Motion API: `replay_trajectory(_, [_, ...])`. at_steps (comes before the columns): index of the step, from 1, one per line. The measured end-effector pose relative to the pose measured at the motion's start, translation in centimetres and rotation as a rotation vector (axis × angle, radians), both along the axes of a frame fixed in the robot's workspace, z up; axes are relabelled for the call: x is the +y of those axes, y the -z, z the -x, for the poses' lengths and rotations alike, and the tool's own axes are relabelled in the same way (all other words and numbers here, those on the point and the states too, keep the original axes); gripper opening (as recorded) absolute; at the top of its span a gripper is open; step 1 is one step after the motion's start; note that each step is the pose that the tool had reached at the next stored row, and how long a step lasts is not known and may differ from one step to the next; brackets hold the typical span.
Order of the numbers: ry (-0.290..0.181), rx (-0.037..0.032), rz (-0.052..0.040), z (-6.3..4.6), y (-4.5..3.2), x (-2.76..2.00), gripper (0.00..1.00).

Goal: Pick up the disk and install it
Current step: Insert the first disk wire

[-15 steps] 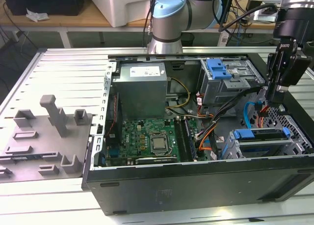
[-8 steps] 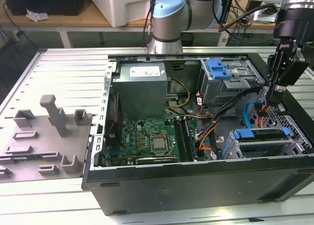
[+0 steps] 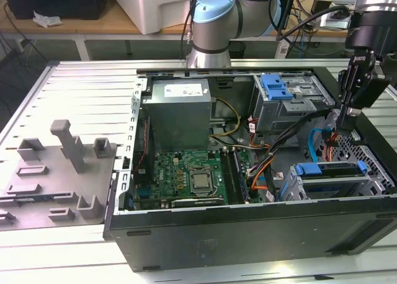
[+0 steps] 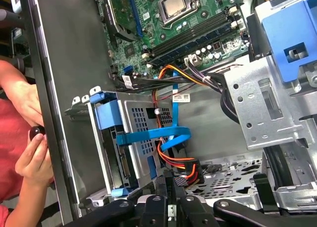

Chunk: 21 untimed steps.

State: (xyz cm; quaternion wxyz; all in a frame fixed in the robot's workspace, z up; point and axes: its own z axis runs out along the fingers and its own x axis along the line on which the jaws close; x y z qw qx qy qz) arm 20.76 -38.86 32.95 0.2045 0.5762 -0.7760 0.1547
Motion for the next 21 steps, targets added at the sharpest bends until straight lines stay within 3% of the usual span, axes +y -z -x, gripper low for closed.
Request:
replay_trajectory(7, [0.0, -0.0001, 0.0001, 0.7, -0.01, -0.03, 0.16])
replay_trajectory(11, [0.0, -0.0001, 0.0001, 1.0, -0.01, -0.34, 0.16])
replay_trajectory(15, [0.0, -0.0008, -0.001, 1.3, -0.02, -1.02, 0.16])
replay_trajectory(21, [-0.001, -0.0054, -0.0236, 1.4, -0.02, -2.44, 0.16])
